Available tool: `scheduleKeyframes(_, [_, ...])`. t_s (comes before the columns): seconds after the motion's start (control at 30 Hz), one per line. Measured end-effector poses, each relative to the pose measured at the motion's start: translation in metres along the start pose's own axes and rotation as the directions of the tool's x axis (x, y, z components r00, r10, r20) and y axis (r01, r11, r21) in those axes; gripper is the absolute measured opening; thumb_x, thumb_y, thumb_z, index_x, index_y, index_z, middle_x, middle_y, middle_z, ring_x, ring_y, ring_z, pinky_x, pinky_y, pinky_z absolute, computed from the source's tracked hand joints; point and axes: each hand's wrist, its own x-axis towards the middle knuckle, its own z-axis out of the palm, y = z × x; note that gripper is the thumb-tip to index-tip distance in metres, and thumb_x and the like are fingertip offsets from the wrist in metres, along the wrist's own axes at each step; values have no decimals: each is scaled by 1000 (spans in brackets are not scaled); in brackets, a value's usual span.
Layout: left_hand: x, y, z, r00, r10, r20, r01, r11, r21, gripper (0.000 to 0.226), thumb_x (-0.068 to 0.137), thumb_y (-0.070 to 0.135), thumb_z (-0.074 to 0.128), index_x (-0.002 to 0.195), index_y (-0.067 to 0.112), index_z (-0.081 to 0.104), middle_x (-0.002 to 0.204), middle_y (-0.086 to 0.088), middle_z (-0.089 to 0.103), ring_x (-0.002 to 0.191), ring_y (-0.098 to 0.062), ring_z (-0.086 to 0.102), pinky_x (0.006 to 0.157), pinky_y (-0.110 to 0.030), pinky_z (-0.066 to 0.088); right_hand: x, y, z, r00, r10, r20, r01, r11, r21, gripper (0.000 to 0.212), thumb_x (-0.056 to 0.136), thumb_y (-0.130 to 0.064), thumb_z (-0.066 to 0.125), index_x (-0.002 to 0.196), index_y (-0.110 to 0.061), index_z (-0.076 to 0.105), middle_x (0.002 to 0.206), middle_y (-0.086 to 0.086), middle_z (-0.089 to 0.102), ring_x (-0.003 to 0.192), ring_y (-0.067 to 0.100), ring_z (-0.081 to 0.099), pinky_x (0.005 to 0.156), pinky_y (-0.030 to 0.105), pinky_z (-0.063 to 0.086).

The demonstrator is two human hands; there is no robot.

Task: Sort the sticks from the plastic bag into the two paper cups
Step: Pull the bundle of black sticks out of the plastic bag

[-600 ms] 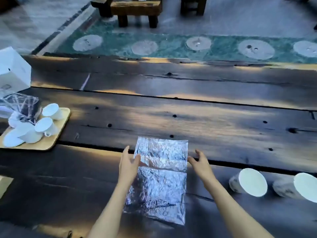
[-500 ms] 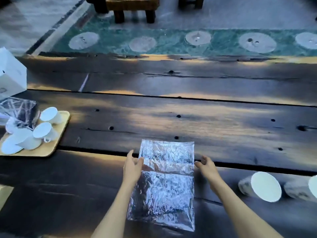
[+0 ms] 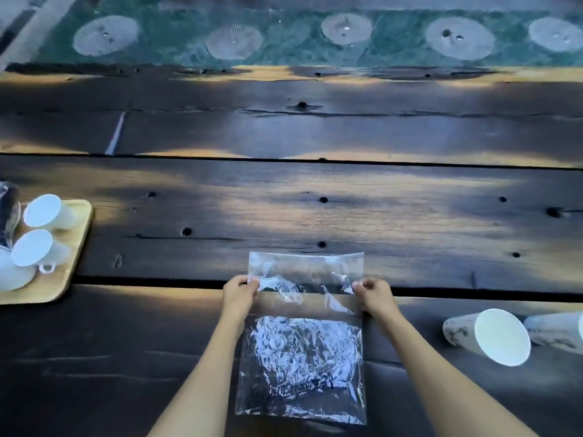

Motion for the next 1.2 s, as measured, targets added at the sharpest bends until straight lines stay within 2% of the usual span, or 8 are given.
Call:
scheduleKeyframes(0.2, [-44, -3, -8, 991, 128, 30, -124, 985, -118, 21, 96, 12, 59, 77, 5, 63, 60, -2, 52, 47, -10, 46, 57, -28, 41, -46, -11, -26, 987, -160, 28, 154, 978, 139, 36, 99, -9, 53, 65, -12, 41, 54, 4, 37, 42, 11, 42, 43, 21, 32])
scheduleKeyframes(0.33, [-95, -6, -12, 978, 200, 56, -186, 963, -193, 23, 98, 12, 59, 82, -2, 66, 60, -1, 56, 50, -10, 49, 56, -28, 42, -96, -14, -65, 959, -283, 30, 274, 946, 171, 43, 101, -12, 48, 59, -13, 38, 45, -9, 41, 43, 7, 38, 49, 21, 34])
scheduleKeyframes(0.47, [-143, -13, -12, 959, 267, 94, -236, 938, -256, 29, 99, 14, 58, 70, 7, 61, 56, 1, 49, 50, -11, 46, 61, -35, 38, -134, -3, -100, 930, -367, 29, 359, 920, 159, 42, 101, -19, 51, 63, -8, 37, 57, 2, 37, 56, 15, 35, 57, 29, 30])
scheduleKeyframes(0.67, [-247, -23, 17, 933, 355, 52, -314, 879, -358, 26, 97, 5, 56, 72, 1, 61, 65, -5, 54, 52, -17, 41, 62, -35, 35, -200, 29, -169, 917, -400, 12, 386, 892, 237, 36, 99, -10, 51, 64, -12, 42, 55, -5, 38, 50, 8, 33, 45, 14, 36])
scheduleKeyframes(0.83, [-311, -28, 44, 909, 417, -7, -396, 857, -331, 28, 100, 14, 55, 79, -4, 56, 70, -12, 49, 57, -19, 38, 66, -38, 31, -229, 53, -215, 924, -381, 32, 350, 877, 328, 26, 99, -11, 53, 73, -9, 52, 58, -3, 41, 49, 7, 36, 49, 18, 41])
scheduleKeyframes(1.0, [-358, -16, 67, 887, 458, -61, -453, 836, -309, 28, 99, 18, 56, 81, -2, 63, 69, -15, 49, 58, -20, 40, 60, -27, 40, -241, 71, -248, 933, -358, -49, 354, 880, 318, 15, 96, -4, 55, 83, -10, 60, 68, 1, 58, 59, 15, 50, 58, 26, 49])
scheduleKeyframes(1.1, [-378, -4, 72, 861, 508, -31, -492, 814, -308, 27, 98, 19, 59, 78, 1, 65, 64, -14, 47, 57, -18, 41, 60, -28, 38, -253, 70, -264, 815, -478, -328, 513, 858, 25, 25, 90, -3, 62, 106, -22, 59, 101, 3, 64, 92, 22, 62, 87, 40, 51])
scheduleKeyframes(1.2, [-394, 6, 75, 815, 579, 26, -557, 795, -240, 22, 96, 20, 62, 77, 13, 70, 62, -7, 56, 57, -16, 47, 59, -25, 42, -282, 43, -265, 514, -798, -316, 780, 588, -215, 23, 89, -7, 62, 106, -21, 61, 103, -1, 60, 96, 18, 58, 86, 32, 47])
